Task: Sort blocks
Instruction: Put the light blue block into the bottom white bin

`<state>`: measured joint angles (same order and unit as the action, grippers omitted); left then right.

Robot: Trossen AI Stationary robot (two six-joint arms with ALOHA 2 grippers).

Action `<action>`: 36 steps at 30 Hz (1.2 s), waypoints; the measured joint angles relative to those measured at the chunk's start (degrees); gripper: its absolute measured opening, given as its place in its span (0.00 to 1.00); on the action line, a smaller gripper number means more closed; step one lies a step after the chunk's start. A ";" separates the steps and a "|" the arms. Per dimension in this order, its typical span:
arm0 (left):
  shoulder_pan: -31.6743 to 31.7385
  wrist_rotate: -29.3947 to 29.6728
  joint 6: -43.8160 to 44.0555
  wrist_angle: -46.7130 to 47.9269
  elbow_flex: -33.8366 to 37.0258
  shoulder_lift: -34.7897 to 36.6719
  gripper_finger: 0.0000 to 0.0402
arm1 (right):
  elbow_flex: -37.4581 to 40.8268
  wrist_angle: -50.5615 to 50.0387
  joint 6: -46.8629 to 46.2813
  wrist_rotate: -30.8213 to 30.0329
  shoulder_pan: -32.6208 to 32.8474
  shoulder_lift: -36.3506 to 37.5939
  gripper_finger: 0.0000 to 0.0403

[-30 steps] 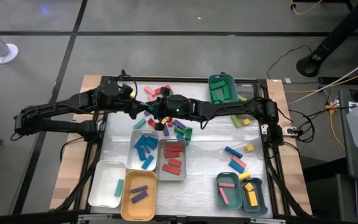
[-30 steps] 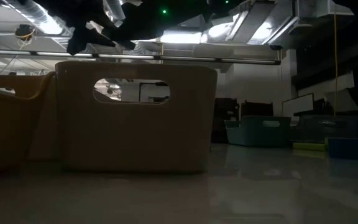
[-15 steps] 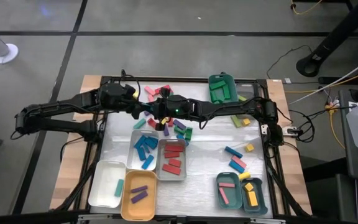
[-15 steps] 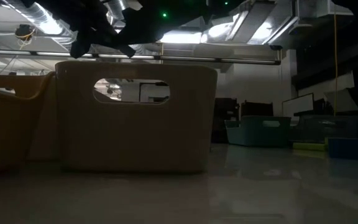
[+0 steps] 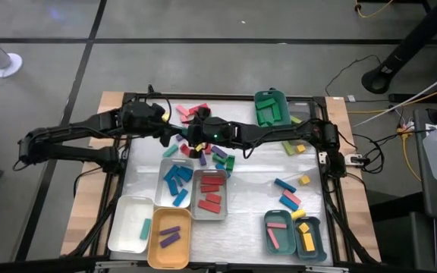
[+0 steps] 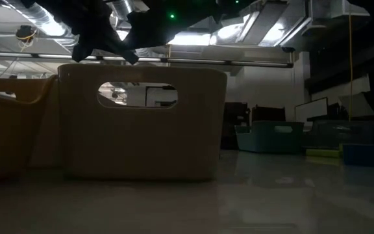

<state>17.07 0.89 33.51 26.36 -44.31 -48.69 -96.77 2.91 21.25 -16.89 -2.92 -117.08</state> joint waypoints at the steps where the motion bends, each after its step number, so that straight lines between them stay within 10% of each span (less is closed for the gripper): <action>1: 0.10 0.00 -1.09 0.69 0.00 0.36 0.10 | 0.00 -0.60 0.00 -0.50 0.00 0.00 0.51; 7: 0.34 -3.25 -3.86 11.46 -0.02 5.08 0.10 | -0.05 -14.66 -1.91 -1.03 0.37 0.53 0.57; 16: -7.86 -28.26 4.32 30.97 -0.02 10.57 0.12 | 0.84 -36.18 -5.53 1.21 -1.15 0.57 0.57; 36: -48.59 -24.59 54.57 18.72 -0.02 -0.36 0.13 | 3.54 -56.75 -10.51 6.06 -3.58 0.59 0.57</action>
<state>-31.52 -23.70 88.07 45.08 -44.34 -49.05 -93.23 -53.84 10.74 -10.83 -6.50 -116.49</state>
